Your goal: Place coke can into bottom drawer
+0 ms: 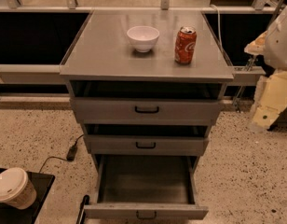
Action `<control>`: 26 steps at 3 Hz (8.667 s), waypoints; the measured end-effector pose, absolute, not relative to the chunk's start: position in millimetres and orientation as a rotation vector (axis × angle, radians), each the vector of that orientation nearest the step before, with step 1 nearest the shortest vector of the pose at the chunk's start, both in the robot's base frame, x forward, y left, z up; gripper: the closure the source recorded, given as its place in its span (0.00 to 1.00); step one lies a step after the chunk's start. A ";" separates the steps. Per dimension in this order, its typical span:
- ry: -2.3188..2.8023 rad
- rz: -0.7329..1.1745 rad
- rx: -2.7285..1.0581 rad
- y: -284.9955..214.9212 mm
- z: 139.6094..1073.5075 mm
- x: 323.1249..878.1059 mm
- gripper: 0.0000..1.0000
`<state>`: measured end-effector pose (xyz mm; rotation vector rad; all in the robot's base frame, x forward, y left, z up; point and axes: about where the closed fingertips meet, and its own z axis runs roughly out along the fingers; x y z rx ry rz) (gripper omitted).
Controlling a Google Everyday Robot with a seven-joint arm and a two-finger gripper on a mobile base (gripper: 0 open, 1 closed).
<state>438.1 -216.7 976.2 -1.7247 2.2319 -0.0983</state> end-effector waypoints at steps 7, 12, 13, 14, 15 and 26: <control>1.800 0.172 -1.606 -289.2 959.3 527.7 0.00; 1.586 0.781 -1.159 -230.6 926.7 702.0 0.00; 1.426 0.966 -0.998 -201.6 922.9 740.3 0.00; 1.324 0.946 -0.868 -174.9 943.7 788.2 0.00; 1.324 0.947 -0.869 -174.7 943.7 788.2 0.00; 1.409 0.867 -1.111 -144.7 912.4 774.5 1.00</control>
Offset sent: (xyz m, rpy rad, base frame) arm 0.0199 -0.0232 -0.0043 0.0807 -0.0213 0.0386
